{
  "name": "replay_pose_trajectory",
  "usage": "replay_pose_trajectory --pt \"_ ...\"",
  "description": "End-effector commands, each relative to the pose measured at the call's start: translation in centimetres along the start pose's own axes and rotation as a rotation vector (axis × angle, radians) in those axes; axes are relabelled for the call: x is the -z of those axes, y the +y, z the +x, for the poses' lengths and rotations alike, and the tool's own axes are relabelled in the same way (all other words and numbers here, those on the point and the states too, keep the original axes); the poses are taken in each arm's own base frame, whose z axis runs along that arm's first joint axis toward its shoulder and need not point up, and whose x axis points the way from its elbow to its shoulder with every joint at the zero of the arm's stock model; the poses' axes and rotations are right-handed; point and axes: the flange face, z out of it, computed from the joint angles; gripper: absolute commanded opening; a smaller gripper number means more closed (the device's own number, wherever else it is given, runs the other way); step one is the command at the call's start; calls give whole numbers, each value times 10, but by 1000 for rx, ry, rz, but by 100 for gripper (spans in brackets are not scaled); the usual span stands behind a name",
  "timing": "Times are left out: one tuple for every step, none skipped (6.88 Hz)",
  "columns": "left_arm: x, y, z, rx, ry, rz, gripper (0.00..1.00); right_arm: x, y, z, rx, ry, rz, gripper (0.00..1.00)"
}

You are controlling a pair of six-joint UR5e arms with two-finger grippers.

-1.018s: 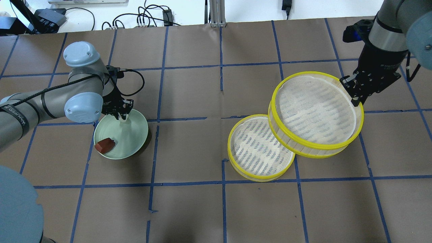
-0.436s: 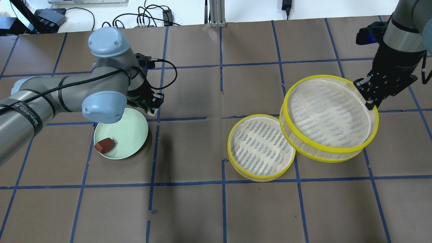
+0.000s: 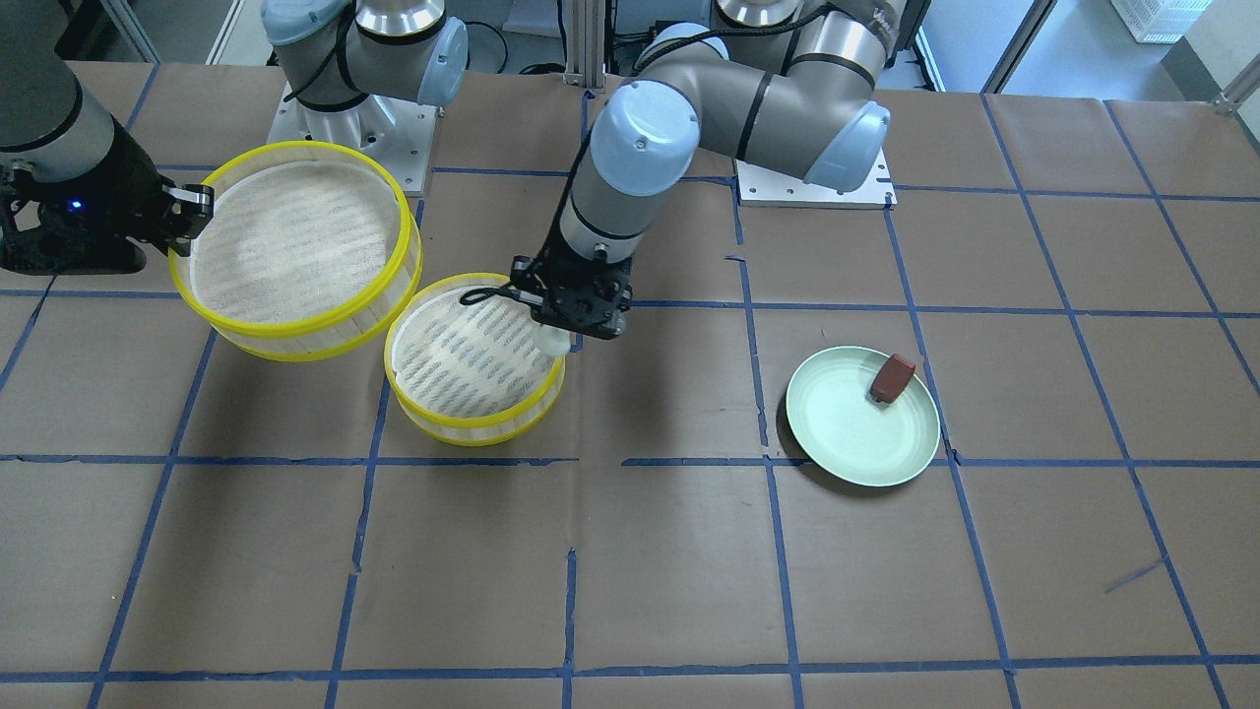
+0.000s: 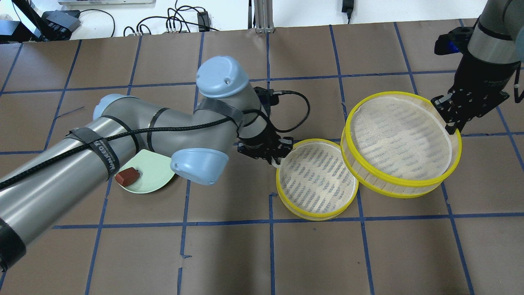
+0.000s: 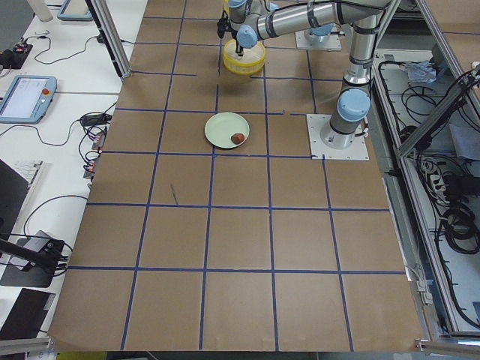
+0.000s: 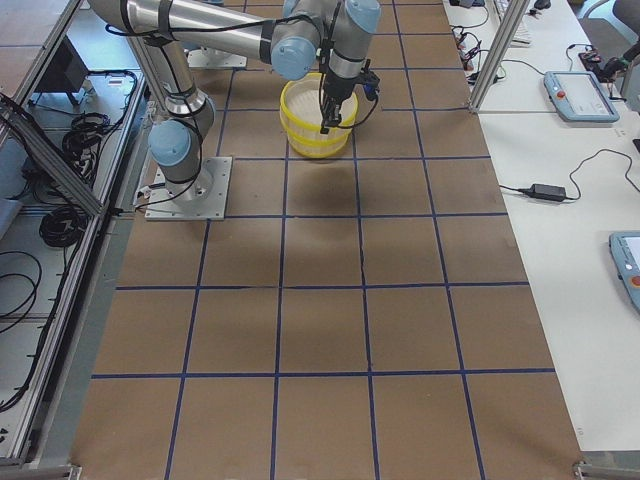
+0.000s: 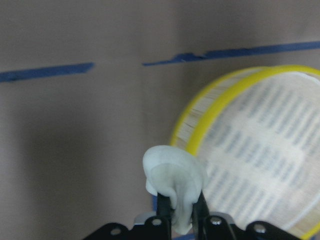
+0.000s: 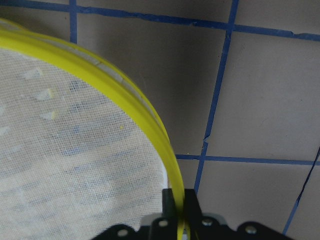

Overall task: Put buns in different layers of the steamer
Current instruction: 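Carry the white bun with the left gripper into the lower steamer tier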

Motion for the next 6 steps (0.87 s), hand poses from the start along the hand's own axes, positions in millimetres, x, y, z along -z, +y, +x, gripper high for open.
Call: replay_pose_trajectory --pt "-26 15 38 -13 84 -74 41 0 0 0 -2 -2 0 9" --pt "-22 12 37 -24 73 -62 99 0 0 -1 1 -2 1 9" --pt "-18 8 36 -23 51 -46 100 -1 0 -3 3 -4 0 9" --pt "-5 -4 32 -13 52 -23 100 0 0 -4 1 -7 1 9" --pt "16 -23 4 46 -11 -10 100 -2 0 -6 -8 -13 2 9" --pt "36 -39 -43 111 -140 4 100 -4 -1 -10 -53 -29 2 8"
